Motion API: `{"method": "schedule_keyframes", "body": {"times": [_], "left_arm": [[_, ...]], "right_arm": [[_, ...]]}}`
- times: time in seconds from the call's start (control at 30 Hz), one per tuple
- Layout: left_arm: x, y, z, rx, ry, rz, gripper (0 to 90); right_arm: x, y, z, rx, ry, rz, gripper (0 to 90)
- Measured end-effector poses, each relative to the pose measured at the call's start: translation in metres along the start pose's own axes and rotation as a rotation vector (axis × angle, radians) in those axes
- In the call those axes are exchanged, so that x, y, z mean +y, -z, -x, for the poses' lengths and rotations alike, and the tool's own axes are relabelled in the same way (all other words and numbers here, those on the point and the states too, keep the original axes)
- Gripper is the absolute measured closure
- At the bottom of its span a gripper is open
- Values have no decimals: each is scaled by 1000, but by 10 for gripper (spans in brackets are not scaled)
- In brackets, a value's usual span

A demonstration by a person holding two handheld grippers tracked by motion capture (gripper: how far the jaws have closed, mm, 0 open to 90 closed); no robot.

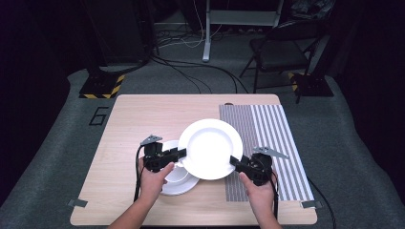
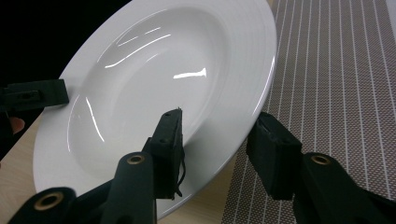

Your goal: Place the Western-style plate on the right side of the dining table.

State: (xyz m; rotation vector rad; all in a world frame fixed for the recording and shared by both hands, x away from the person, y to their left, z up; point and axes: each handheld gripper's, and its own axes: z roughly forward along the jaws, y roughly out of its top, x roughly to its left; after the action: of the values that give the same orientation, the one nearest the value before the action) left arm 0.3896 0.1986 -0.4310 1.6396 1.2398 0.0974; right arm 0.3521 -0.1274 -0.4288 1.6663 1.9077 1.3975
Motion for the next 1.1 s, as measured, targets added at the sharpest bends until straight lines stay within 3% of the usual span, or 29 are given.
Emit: {"method": "schedule_keyframes", "body": {"times": [0.4, 1.1], "left_arm": [[1, -19, 10, -27, 3, 3, 637], [4, -38, 22, -65, -28, 1, 637]], "right_arm": [[5, 12, 18, -17, -32, 51, 595], [3, 24, 34, -44, -68, 69, 594]]}}
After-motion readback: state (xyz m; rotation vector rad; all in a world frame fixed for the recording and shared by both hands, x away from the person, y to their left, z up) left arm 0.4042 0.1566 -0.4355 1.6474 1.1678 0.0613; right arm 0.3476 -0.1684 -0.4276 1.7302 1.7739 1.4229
